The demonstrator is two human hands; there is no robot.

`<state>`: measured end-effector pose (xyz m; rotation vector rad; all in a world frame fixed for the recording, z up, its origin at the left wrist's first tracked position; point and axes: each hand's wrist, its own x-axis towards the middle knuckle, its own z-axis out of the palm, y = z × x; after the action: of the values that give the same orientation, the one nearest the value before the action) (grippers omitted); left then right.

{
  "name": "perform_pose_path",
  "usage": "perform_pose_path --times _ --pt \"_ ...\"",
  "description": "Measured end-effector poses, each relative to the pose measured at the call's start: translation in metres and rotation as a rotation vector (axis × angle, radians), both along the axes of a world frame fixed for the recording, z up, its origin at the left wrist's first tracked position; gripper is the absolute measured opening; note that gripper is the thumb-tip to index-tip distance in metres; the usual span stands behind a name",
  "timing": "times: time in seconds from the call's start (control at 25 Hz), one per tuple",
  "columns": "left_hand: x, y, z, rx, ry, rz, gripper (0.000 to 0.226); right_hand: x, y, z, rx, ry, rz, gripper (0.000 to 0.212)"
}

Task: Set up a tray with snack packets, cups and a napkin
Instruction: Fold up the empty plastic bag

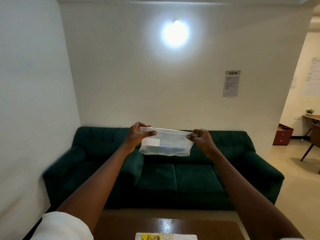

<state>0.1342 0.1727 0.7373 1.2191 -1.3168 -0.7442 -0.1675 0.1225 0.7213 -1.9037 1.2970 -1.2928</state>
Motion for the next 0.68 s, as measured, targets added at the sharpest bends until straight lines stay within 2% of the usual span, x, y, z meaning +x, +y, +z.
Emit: perform_pose_path --times 0.08,0.12,0.2,0.28,0.36,0.4,0.52,0.6,0.68 --pt "0.005 0.001 -0.005 0.035 -0.043 -0.123 0.061 -0.002 0.000 -0.001 0.061 -0.154 0.085 0.018" --pt "0.008 0.001 -0.009 0.043 -0.071 -0.137 0.053 -0.003 0.000 -0.002 0.072 -0.174 0.104 0.018" --pt "0.012 -0.001 -0.016 0.035 -0.055 -0.109 0.037 -0.005 -0.004 -0.002 0.084 -0.068 0.123 0.022" --pt "0.015 -0.004 -0.018 0.020 -0.054 -0.101 0.030 -0.003 -0.003 0.000 0.104 0.115 0.172 0.034" --pt "0.011 -0.003 -0.013 0.006 -0.188 -0.150 0.027 0.007 0.002 0.006 0.107 0.258 0.247 0.055" --pt "0.006 -0.002 -0.008 0.003 -0.255 -0.187 0.027 0.014 0.005 0.008 0.100 0.327 0.280 0.054" --pt "-0.006 0.000 0.011 -0.036 -0.290 -0.233 0.029 0.030 0.006 0.003 0.042 0.461 0.329 0.020" --pt "-0.009 0.001 0.016 -0.095 -0.125 -0.153 0.034 0.029 0.007 -0.007 0.068 0.284 0.326 0.017" --pt "-0.008 0.004 0.008 -0.090 0.220 -0.046 0.046 0.024 0.008 -0.020 0.161 -0.082 0.335 0.023"
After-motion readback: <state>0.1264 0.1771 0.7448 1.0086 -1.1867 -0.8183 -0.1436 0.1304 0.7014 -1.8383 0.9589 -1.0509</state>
